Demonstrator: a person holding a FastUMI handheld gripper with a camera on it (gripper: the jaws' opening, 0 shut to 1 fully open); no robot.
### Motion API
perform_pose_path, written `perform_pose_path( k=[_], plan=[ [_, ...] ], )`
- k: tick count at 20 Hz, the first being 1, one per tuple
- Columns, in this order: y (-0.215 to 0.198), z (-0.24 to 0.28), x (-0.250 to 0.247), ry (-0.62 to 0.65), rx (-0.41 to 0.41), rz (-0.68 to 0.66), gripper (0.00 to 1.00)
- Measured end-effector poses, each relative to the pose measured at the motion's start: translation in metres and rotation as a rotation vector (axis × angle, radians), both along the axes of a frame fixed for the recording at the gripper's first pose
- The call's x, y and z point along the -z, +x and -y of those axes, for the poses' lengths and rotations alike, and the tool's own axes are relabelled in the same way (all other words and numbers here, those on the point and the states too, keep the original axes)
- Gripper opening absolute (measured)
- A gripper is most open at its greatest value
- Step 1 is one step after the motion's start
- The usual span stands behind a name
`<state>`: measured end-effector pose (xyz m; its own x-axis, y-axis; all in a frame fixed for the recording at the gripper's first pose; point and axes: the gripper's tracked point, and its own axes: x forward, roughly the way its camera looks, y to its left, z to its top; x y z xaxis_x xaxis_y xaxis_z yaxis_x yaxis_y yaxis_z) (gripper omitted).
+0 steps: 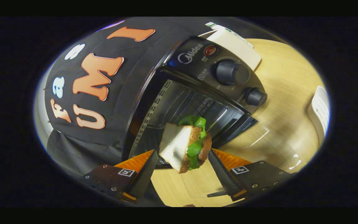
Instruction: Open the toaster oven, put the food inside, and close the toaster oven door.
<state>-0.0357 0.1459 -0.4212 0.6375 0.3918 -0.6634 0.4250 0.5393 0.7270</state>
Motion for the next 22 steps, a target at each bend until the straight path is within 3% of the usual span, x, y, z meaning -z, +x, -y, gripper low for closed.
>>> perform_pose_path(
  k=[5,13,17,22],
  plan=[
    [-0.03,0.019,-0.031,-0.061,-0.115,0.067,0.97],
    [-0.107,0.014,-0.054,-0.414,-0.486,0.274,0.96],
    [-0.143,0.005,-0.033,-0.507,-0.623,0.264,0.94],
    [-0.183,-0.005,-0.005,-0.489,-0.671,0.15,0.87]
  ],
)
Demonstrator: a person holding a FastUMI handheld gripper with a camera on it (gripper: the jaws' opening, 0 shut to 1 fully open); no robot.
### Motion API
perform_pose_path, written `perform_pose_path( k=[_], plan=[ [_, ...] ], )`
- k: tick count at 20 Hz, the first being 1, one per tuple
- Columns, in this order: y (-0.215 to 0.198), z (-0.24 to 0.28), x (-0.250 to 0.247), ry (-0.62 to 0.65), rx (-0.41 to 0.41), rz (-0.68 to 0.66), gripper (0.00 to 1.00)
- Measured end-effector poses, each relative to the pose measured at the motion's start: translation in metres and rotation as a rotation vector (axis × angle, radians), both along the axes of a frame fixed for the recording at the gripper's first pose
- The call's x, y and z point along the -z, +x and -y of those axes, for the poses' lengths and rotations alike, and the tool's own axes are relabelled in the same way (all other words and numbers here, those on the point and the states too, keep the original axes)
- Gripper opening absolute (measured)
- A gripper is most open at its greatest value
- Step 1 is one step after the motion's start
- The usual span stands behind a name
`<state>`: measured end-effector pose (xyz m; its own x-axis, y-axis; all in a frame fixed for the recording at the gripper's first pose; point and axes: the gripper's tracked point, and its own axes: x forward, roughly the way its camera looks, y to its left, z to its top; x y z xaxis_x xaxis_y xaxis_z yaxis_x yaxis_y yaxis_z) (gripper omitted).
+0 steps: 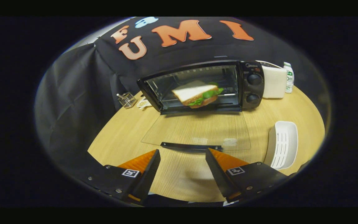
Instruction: Open the toaster oven, put the food inside, and close the toaster oven door.
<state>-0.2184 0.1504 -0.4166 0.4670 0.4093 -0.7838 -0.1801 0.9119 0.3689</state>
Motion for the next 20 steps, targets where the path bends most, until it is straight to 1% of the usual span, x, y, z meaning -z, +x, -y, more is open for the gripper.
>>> perform_pose_path(
  k=[1,2,5,7,10,13,15,17,20],
  plan=[
    [-0.006,0.001,0.008,-0.016,0.009,-0.028,0.87],
    [-0.011,-0.002,0.013,-0.016,0.004,-0.061,0.84],
    [-0.005,-0.006,0.032,-0.07,-0.003,-0.086,0.77],
    [-0.006,-0.005,0.049,-0.123,-0.017,-0.139,0.73],
    [-0.004,-0.007,0.063,-0.141,-0.011,-0.196,0.74],
    [0.002,-0.008,0.065,-0.158,-0.009,-0.198,0.73],
    [0.006,-0.01,0.062,-0.174,-0.021,-0.182,0.74],
    [0.017,-0.014,0.047,-0.168,-0.035,-0.119,0.74],
    [0.056,-0.022,0.013,-0.157,-0.041,0.011,0.74]
  ],
)
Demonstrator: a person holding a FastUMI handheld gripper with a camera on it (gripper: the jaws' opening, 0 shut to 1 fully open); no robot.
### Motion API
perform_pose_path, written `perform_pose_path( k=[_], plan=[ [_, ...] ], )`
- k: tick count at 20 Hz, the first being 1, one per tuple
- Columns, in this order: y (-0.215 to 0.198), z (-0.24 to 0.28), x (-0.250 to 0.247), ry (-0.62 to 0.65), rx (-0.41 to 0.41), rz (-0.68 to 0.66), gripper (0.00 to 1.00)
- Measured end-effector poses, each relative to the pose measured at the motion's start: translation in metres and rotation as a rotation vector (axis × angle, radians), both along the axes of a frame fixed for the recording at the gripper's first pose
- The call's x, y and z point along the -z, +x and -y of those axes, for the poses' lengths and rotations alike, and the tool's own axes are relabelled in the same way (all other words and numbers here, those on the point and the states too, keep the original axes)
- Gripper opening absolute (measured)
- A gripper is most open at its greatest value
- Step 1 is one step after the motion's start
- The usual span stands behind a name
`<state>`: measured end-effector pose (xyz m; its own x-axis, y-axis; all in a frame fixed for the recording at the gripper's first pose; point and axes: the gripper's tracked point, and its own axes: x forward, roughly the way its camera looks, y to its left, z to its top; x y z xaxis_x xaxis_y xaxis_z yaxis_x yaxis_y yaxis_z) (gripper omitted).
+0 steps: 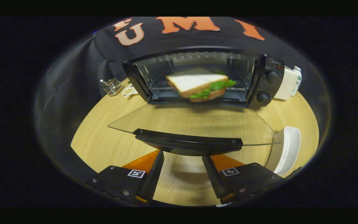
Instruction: Open the toaster oven, put the food inside, and close the toaster oven door.
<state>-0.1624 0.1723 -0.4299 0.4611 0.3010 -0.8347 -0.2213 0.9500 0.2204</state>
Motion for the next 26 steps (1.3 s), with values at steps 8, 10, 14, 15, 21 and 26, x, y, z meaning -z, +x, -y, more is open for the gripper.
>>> perform_pose_path(
  k=[8,10,14,15,21,26],
  plan=[
    [0.093,0.022,-0.042,-0.014,0.047,0.144,0.73],
    [0.111,0.023,-0.046,-0.026,0.054,0.164,0.73],
    [0.146,0.024,-0.056,-0.045,0.074,0.207,0.73],
    [0.14,0.021,-0.051,-0.028,0.073,0.159,0.73],
    [0.122,0.022,-0.083,-0.05,0.023,0.266,0.76],
    [0.105,0.046,-0.16,-0.004,0.008,0.47,0.77]
  ],
)
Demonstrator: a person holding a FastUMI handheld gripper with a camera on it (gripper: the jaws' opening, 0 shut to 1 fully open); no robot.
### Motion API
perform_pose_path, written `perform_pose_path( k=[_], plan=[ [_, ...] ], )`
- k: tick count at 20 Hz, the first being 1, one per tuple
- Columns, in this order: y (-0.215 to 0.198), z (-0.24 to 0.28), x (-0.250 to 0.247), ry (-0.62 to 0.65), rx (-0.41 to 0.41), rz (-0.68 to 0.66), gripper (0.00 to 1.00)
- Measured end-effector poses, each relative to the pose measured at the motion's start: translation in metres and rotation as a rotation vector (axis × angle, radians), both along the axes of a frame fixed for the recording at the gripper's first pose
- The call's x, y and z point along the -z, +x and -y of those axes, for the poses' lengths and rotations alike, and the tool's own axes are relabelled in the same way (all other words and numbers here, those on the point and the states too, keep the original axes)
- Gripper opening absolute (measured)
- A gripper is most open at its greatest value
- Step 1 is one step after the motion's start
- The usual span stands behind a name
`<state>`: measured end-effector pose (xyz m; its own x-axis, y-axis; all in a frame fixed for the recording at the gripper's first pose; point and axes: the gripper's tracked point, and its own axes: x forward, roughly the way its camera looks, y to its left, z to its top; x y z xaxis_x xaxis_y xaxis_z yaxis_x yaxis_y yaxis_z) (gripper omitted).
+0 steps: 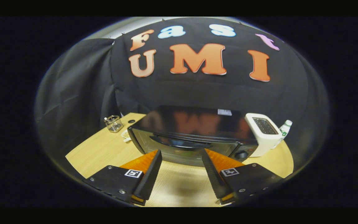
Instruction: Open the toaster oven, put the food inside, and close the toaster oven door.
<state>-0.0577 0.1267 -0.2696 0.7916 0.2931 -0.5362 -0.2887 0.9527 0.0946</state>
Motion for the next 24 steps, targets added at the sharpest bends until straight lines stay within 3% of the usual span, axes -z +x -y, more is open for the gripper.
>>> perform_pose_path(
  k=[7,11,17,24],
  plan=[
    [-0.017,0.048,-0.086,0.086,0.113,0.246,0.97],
    [-0.027,0.071,-0.113,0.038,0.157,0.36,0.97],
    [-0.046,0.076,-0.133,-0.025,0.145,0.477,0.98],
    [-0.054,0.087,-0.148,0.03,0.171,0.565,0.97]
  ],
)
